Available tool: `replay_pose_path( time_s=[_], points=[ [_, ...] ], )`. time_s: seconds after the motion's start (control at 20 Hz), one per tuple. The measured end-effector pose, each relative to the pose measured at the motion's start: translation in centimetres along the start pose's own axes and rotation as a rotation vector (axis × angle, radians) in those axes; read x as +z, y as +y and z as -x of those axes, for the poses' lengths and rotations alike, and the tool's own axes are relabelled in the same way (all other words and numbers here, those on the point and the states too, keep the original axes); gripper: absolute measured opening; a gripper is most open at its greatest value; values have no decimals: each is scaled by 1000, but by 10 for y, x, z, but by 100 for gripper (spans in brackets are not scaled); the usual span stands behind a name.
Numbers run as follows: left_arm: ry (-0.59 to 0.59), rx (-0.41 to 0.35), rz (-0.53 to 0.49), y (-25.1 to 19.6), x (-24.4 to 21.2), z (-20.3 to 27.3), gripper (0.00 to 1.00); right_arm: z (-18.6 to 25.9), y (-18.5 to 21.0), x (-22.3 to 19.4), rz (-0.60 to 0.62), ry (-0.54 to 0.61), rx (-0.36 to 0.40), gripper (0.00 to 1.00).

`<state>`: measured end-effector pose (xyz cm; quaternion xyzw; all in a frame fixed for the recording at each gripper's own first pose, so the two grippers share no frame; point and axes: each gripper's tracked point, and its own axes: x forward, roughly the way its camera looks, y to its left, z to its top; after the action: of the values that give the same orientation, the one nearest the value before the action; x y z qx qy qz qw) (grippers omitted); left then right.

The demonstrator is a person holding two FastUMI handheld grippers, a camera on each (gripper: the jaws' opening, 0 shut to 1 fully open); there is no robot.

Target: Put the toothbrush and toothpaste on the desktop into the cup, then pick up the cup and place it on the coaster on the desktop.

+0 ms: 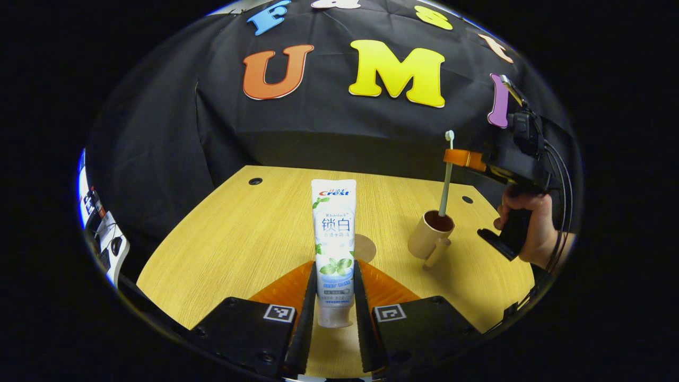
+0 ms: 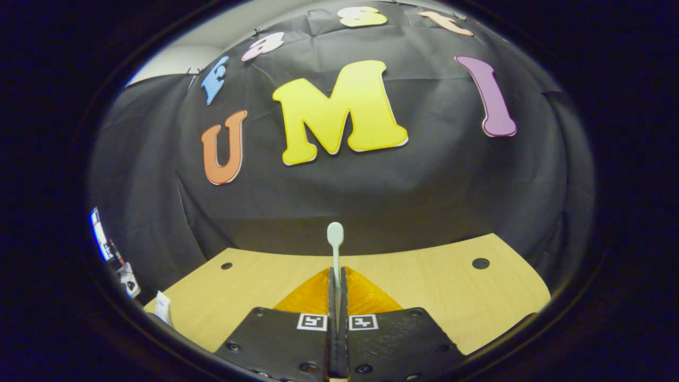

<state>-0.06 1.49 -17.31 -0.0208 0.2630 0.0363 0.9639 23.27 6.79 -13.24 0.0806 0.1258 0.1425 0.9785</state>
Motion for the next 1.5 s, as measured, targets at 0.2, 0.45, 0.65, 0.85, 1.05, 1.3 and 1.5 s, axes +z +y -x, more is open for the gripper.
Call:
replay_pose_path(
  time_s=[0.2,0.45,0.65,0.85,1.05,1.3,1.5],
  points=[
    [-29,7,-29,-2,17,-5,40,-14,-4,-27,0,9,1,0],
    [-36,8,-37,-7,25,-7,40,-23,-10,-56,12,35,-7,0],
    [-24,19,-47,-6,24,-4,40,-23,-12,-69,8,55,-16,0],
    [-31,26,-61,-9,26,-2,40,-18,-18,-73,28,61,-29,18],
    [-80,15,-73,-20,42,2,40,-3,-19,-64,39,49,-25,46],
    [-228,-10,-93,-41,83,-5,40,17,-28,-50,69,39,-45,71],
    [-339,-45,-63,-64,105,-30,40,37,-46,-37,64,40,-67,87]
  ],
)
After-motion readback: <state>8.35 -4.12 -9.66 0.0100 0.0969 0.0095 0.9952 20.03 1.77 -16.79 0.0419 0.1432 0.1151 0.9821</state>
